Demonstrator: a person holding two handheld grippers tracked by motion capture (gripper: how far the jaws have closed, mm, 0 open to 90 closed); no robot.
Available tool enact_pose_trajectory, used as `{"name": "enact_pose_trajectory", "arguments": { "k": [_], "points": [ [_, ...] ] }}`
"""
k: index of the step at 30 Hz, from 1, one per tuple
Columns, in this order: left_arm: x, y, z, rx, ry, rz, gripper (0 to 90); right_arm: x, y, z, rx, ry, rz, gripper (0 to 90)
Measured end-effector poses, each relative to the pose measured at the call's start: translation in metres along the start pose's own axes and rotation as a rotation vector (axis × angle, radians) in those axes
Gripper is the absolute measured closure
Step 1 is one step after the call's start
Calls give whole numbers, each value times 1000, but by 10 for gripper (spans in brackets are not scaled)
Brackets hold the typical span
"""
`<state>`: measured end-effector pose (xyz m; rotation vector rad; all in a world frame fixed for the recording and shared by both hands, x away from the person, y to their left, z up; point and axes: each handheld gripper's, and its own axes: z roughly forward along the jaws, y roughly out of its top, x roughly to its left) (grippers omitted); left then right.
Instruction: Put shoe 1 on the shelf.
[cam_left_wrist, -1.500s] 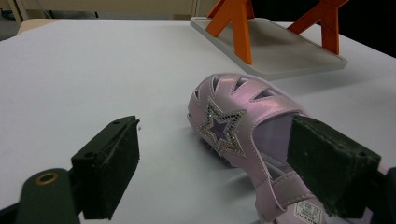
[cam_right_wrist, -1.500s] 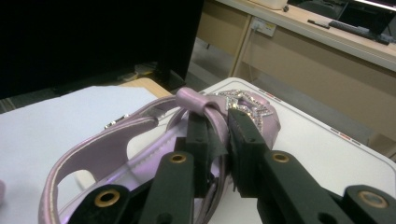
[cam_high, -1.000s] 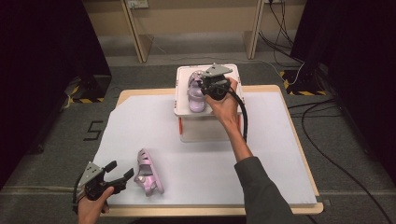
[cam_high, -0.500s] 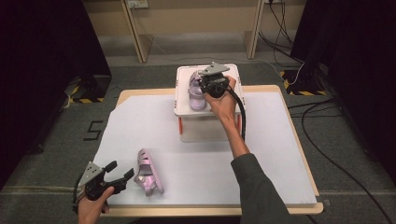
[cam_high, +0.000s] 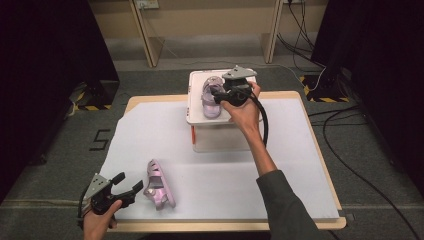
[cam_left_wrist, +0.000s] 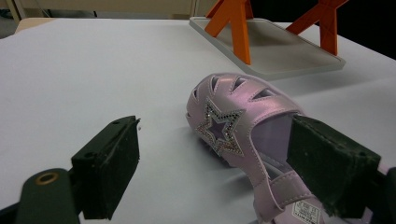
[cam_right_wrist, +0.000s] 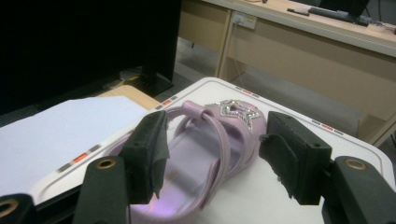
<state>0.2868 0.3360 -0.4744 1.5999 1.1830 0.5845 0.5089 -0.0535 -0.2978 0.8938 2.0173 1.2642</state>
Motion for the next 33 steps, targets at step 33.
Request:
{"name": "enact_pose_trajectory", "arguments": {
  "k": [33],
  "points": [
    [3, 0, -1, 1, 11, -4, 165, 120, -89, -58, 8, 275, -58, 377]
  ]
}}
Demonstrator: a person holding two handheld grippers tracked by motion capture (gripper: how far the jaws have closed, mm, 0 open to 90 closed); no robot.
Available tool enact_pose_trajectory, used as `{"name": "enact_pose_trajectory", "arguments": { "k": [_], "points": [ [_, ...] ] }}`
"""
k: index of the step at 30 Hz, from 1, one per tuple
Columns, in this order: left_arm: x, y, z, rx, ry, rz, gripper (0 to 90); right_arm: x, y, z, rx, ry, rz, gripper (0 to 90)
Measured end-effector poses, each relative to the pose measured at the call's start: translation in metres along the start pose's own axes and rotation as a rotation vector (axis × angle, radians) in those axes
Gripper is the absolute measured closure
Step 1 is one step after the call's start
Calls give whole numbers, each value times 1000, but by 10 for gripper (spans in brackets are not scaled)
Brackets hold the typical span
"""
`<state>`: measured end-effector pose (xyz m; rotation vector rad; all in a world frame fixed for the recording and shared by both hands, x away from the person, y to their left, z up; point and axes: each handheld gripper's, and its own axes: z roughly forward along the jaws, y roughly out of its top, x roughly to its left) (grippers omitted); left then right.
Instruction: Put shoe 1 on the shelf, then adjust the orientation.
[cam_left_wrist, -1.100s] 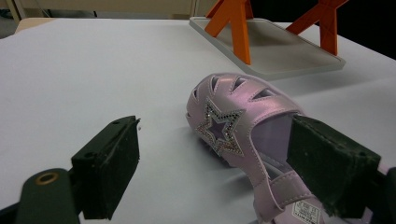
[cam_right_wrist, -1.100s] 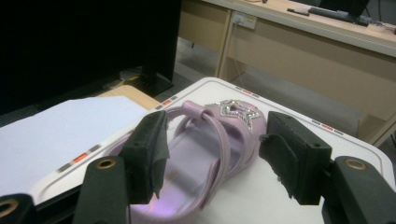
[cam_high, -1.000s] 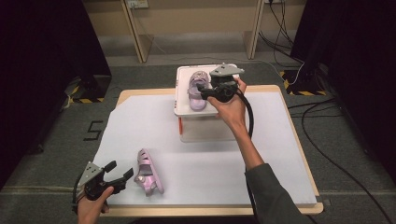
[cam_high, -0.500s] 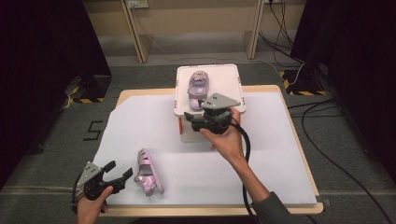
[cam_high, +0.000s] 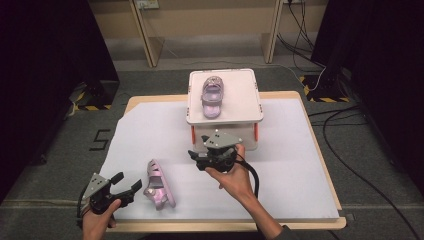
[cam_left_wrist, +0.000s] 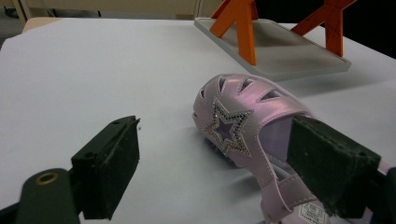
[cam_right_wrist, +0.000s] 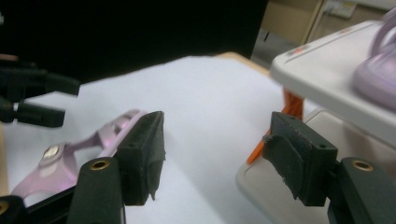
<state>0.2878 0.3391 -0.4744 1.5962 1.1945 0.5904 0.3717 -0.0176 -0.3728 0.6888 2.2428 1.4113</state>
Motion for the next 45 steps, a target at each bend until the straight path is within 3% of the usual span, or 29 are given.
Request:
{"name": "enact_pose_trajectory", "arguments": {
  "k": [7, 11, 22, 45],
  "points": [
    [0, 1, -1, -6, -3, 4, 165, 13, -11, 8, 34, 31, 11, 375],
    [-1, 1, -1, -9, -4, 7, 165, 21, -17, 16, 44, 83, 8, 366],
    [-2, 2, 1, -3, -7, 6, 165, 45, -31, 48, 100, 153, 1, 334],
    [-3, 1, 0, -8, -4, 12, 165, 67, -40, 69, 150, 182, -23, 309]
  ]
}}
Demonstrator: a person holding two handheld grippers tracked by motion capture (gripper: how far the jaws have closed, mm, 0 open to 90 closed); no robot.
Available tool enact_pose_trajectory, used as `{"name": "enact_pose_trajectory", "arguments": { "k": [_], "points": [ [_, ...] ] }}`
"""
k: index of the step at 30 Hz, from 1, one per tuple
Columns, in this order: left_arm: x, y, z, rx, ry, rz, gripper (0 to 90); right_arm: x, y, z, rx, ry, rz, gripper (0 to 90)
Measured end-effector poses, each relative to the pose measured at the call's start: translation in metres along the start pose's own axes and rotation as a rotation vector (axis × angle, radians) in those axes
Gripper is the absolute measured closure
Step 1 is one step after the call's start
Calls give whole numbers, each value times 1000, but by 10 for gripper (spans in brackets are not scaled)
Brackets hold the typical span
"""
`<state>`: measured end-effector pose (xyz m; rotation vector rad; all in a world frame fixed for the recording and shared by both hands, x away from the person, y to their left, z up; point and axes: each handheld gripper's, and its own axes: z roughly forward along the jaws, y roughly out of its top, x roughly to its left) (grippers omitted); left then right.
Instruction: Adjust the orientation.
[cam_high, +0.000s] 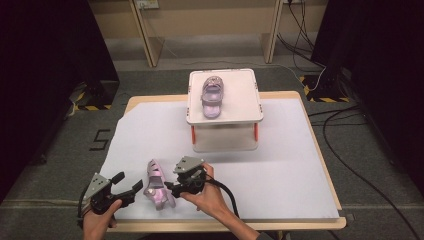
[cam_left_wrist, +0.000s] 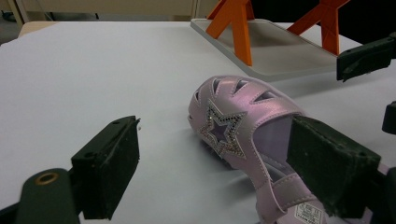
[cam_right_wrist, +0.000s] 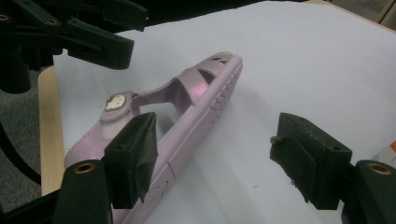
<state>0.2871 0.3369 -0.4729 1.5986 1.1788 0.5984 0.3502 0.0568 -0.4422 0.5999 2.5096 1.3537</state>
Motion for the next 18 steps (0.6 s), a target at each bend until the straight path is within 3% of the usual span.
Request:
{"name": "enact_pose_trajectory", "arguments": {
  "k": [6, 12, 14, 18],
  "points": [
    [-1, 0, -1, 4, -1, 4, 165, 3, 0, 4, 3, -11, -17, 308],
    [0, -1, -2, 0, 2, 2, 165, 8, 3, 15, -18, -1, -2, 312],
    [1, -2, -1, 7, 6, -2, 165, 10, 2, 20, -49, 2, 28, 318],
    [0, 0, -3, -4, 5, 2, 165, 7, -1, 29, 2, -26, 19, 335]
  ]
}}
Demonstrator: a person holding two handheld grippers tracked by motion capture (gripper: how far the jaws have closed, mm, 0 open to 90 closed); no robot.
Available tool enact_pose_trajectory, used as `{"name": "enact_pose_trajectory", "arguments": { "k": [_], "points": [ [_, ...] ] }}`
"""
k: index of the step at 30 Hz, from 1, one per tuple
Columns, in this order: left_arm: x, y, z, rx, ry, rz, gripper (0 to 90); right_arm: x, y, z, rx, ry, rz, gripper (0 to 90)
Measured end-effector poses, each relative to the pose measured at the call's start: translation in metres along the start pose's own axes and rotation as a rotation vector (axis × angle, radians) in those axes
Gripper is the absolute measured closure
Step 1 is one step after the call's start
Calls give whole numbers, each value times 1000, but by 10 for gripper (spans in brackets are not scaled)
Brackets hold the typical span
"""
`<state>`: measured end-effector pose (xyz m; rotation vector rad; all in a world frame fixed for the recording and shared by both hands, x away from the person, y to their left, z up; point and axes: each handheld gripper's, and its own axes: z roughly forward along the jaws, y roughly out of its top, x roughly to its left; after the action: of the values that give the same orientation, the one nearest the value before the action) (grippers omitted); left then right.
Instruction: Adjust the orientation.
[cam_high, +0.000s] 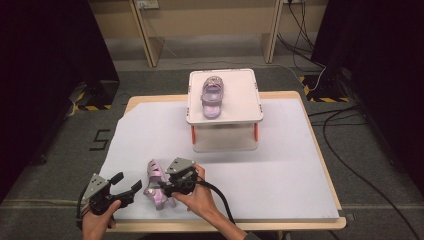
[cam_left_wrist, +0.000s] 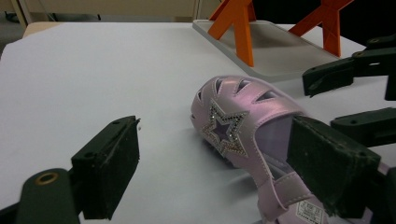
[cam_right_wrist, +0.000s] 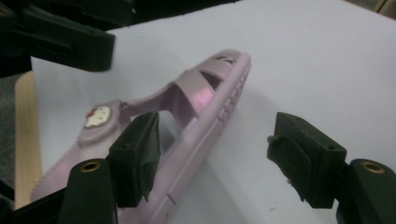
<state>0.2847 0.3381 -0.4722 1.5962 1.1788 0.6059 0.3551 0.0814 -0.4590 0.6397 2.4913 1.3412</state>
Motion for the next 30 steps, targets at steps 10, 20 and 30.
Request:
{"name": "enact_pose_trajectory", "arguments": {
  "k": [10, 20, 30],
  "points": [
    [0, -1, 0, 6, 1, 2, 165, -9, -1, -5, 39, -3, -6, 402],
    [0, -1, 0, 5, 2, 1, 165, -29, -6, -12, 82, -41, -14, 466],
    [0, -1, 0, 6, 0, 1, 165, -49, -9, -38, 44, -48, 44, 416]
  ]
}}
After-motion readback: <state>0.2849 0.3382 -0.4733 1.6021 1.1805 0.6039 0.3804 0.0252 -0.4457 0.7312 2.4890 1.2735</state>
